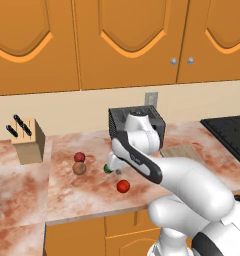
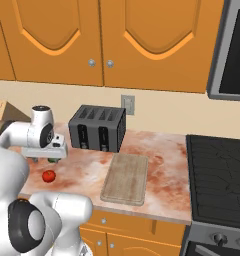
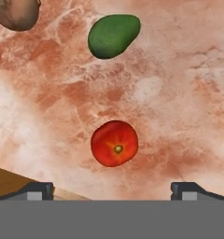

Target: Place the avocado, onion, tomato, and bell pepper on the cutting board.

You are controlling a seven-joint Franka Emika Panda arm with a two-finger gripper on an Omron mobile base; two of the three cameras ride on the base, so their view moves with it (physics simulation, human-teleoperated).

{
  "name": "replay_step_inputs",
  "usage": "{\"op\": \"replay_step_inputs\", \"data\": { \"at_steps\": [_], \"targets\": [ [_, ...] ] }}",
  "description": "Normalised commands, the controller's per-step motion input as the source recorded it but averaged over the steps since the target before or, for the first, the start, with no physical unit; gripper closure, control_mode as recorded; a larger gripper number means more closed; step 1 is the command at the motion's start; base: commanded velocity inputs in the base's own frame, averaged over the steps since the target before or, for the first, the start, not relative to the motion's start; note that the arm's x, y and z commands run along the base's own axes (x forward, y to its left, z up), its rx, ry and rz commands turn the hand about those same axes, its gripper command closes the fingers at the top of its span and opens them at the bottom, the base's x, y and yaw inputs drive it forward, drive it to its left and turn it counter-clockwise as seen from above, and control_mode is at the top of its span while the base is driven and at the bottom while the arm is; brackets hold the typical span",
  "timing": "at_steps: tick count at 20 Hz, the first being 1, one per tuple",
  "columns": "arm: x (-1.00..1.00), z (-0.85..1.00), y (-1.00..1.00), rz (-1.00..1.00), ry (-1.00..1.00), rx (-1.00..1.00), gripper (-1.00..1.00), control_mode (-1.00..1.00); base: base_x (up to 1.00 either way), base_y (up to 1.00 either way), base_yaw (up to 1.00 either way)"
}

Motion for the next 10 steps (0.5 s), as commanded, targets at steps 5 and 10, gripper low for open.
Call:
{"op": "replay_step_inputs", "data": {
  "at_steps": [5, 10],
  "targets": [
    [0.03, -0.23, 0.0, 0.01, 0.02, 0.0, -1.0, -1.0, 0.0, 0.0, 0.0],
    [0.01, -0.21, 0.0, 0.01, 0.0, 0.0, -1.0, -1.0, 0.0, 0.0, 0.0]
  ]
}}
